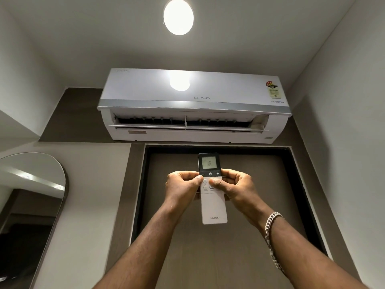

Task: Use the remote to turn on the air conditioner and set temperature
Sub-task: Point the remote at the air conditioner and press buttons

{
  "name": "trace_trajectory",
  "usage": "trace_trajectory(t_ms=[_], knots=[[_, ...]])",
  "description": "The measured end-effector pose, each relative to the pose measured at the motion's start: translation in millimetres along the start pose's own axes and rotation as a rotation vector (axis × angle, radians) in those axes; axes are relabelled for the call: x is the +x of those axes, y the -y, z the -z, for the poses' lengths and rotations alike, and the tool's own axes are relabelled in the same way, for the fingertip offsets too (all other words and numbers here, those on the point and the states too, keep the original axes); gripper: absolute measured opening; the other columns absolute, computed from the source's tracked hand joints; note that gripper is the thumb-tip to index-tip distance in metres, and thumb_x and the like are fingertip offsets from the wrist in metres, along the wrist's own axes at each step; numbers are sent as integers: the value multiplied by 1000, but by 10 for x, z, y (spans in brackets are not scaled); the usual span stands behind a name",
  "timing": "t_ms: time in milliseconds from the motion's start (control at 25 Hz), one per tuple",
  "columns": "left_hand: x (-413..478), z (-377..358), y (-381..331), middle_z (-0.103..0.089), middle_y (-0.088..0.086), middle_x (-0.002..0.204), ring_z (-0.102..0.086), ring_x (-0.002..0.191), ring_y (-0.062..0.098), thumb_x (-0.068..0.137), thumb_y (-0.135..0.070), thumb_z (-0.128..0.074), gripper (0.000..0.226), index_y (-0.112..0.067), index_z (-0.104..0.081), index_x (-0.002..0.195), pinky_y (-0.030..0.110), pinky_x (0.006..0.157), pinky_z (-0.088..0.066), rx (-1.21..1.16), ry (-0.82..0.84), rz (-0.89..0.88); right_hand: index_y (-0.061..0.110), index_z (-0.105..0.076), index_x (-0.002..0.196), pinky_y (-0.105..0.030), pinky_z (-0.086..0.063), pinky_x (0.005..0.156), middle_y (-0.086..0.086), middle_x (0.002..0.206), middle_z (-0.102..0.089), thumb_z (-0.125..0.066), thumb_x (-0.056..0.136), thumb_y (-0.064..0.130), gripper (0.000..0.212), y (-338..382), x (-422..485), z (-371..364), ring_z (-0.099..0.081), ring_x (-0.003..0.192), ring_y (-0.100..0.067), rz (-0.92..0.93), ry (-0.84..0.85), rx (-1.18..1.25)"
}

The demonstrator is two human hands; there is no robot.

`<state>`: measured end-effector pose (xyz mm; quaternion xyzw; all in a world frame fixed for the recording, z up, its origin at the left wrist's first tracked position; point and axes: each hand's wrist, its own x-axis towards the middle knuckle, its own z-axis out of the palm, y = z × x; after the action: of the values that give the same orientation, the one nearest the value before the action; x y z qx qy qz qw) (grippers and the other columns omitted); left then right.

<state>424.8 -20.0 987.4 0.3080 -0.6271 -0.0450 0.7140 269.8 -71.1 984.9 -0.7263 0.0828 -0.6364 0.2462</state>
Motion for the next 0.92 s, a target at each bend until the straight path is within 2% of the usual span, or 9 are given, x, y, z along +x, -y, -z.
trace_trajectory(t_ms=[120, 240, 320, 440, 680, 800, 920], knots=[[17, -8, -11, -73, 16, 97, -73, 90, 27, 83, -22, -68, 22, -5, -66, 97, 40, 74, -62, 1, -11, 1, 8, -54, 129, -23, -61, 65, -10, 117, -72, -74, 81, 21, 54, -2, -27, 3, -73, 101, -21, -2, 6, -6], [25, -17, 3, -74, 15, 96, -73, 88, 26, 82, -23, -69, 24, -5, -66, 96, 42, 74, -62, 1, -20, 13, 10, -54, 128, -20, -60, 62, -8, 114, -72, -72, 83, 20, 50, 0, -43, -2, -74, 95, -14, -3, 6, -1], [25, -25, 20, -74, 14, 95, -73, 87, 24, 82, -24, -69, 21, -7, -66, 94, 38, 71, -63, 3, -29, 11, 9, -52, 131, -18, -59, 59, -9, 113, -72, -67, 88, 23, 47, 1, -43, -12, -73, 93, -13, -20, -16, -13], [19, -38, 34, -74, 12, 94, -73, 87, 22, 82, -24, -69, 17, -9, -66, 92, 31, 66, -62, 18, -36, -8, 8, -54, 129, -17, -57, 55, -6, 99, -73, -59, 93, 27, 41, 8, -41, -29, -72, 82, -10, -40, -55, -10], [21, -48, 26, -74, 9, 92, -73, 85, 19, 82, -22, -69, 7, -19, -63, 82, 23, 59, -60, 41, -42, -33, 12, -57, 123, -17, -55, 56, -5, 93, -73, -58, 94, 26, 32, 16, -26, -52, -72, 81, -12, -54, -90, 17], [31, -23, 33, -74, 10, 93, -73, 88, 21, 82, -21, -68, 6, -17, -64, 84, 26, 62, -61, 33, -52, -44, 14, -59, 120, -17, -55, 55, -6, 96, -73, -58, 94, 26, 29, 41, -29, -77, -72, 80, -11, -54, -86, 27], [32, -16, 43, -73, 12, 97, -72, 90, 23, 83, -22, -68, 13, -12, -64, 92, 31, 68, -62, 47, -54, -43, 12, -60, 118, -19, -56, 58, -7, 97, -73, -59, 93, 27, 29, 49, -30, -85, -72, 86, -19, -58, -78, 19]])
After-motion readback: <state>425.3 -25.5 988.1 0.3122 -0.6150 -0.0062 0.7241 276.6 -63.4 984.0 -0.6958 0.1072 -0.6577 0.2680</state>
